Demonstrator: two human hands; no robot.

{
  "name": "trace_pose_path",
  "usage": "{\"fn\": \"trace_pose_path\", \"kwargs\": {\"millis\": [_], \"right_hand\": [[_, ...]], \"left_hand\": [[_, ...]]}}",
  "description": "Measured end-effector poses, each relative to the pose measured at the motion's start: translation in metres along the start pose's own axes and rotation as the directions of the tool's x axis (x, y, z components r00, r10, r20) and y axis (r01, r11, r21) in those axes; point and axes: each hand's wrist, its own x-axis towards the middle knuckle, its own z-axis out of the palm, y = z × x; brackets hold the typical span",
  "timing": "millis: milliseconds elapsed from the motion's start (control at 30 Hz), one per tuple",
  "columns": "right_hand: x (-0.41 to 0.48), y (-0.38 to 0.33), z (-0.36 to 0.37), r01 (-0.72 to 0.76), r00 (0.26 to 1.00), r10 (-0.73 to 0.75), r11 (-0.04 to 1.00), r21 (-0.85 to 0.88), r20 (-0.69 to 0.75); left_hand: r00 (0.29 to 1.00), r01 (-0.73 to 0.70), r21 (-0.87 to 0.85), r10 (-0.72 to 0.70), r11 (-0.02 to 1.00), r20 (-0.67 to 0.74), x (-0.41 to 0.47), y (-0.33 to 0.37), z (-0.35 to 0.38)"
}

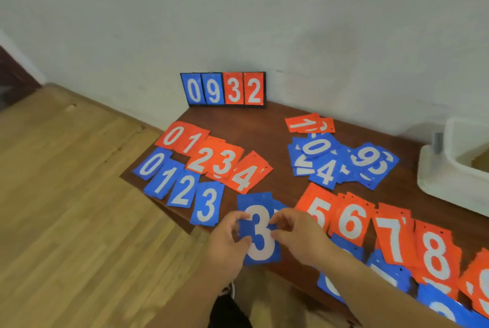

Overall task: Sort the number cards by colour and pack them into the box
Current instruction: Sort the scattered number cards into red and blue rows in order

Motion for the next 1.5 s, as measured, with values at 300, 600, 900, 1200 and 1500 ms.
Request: {"fn": "trace_pose_path", "kwargs": {"millis": [300,600,900,1200,1500], "right_hand": [[0.121,-0.06,0.104,-0.132,0.991,0.134,0.989,-0.074,0.027],[0.169,-0.063,0.148,-0.283,0.956,0.292,0.938,-0.201,0.016],[0.163,-0.06,0.104,-0.367,0.923,0.334,0.914,-0.174,-0.19],[0.104,-0.039,0.009,-0.433,0.82,0.333,0.893,-0.124,-0.466],[0.03,0.013,-0.078,-0.385,0.774,0.289,0.921,-0.057,-0.564]], "left_hand": [[0.997,0.048,0.282,-0.061,0.958,0.037,0.109,-0.064,-0.117],[0.969,-0.029,0.469,-0.091,0.883,0.231,0.171,-0.102,-0.14],[0.96,-0.159,0.561,-0.006,0.812,0.281,0.196,-0.082,-0.15],[0.916,-0.397,0.552,0.274,0.733,0.294,0.211,-0.009,-0.108],[0.915,-0.402,0.56,0.331,0.724,0.23,0.182,0.067,-0.034]]}}
